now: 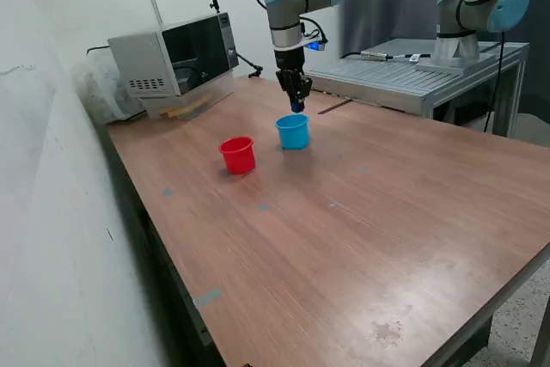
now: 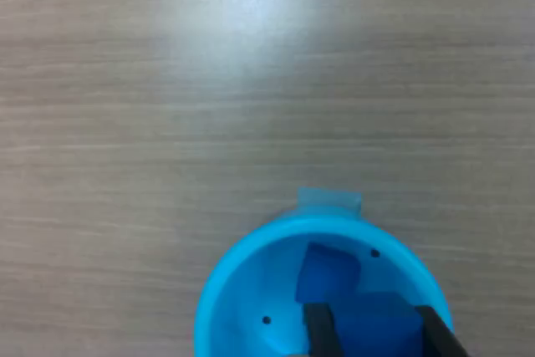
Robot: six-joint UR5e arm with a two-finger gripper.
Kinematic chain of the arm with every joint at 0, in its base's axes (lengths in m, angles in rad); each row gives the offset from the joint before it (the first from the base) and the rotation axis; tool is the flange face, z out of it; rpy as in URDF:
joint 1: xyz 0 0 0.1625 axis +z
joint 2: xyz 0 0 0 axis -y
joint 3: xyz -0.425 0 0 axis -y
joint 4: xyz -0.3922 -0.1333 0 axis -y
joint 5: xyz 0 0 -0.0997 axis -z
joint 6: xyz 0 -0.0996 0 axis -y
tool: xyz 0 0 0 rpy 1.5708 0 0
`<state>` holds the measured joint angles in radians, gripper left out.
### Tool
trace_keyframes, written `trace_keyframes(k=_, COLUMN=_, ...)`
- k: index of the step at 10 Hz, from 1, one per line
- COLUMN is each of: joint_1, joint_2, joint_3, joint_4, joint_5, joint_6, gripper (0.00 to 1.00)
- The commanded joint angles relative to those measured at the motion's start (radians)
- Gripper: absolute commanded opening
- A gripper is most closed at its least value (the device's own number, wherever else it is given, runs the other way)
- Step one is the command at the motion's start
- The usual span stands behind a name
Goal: Place red objects in the red bin, and blue objects in the blue bin.
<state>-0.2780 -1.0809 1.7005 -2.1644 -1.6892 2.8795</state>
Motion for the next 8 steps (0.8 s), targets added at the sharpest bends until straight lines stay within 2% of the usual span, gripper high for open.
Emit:
trace_keyframes(k=1, joint_1=-0.003, joint_2=0.003, joint_3=0.002, joint_4=0.006, joint_5=0.002, joint_6=0.0, gripper=1.0)
trace_keyframes(k=5, joint_1=-0.001, joint_2=-0.007, joint_3=0.007, joint_4=0.003, joint_5=0.003, joint_6=0.001, gripper=1.0)
trace_keyframes(k=6, joint_1=-0.001, joint_2=-0.063, joint_3=0.01, joint_4=0.008, joint_5=0.005, joint_6=0.001, gripper=1.0)
trace_keyframes(k=7, joint_1=0.002, joint_2=-0.15, joint_3=0.049, joint_4=0.027, joint_5=0.006, joint_6=0.001, gripper=1.0)
trace_keyframes(k=8, joint_1=0.013, joint_2=-0.262, joint_3=0.092, joint_4=0.099, joint_5=0.008, joint_6=0.001, gripper=1.0)
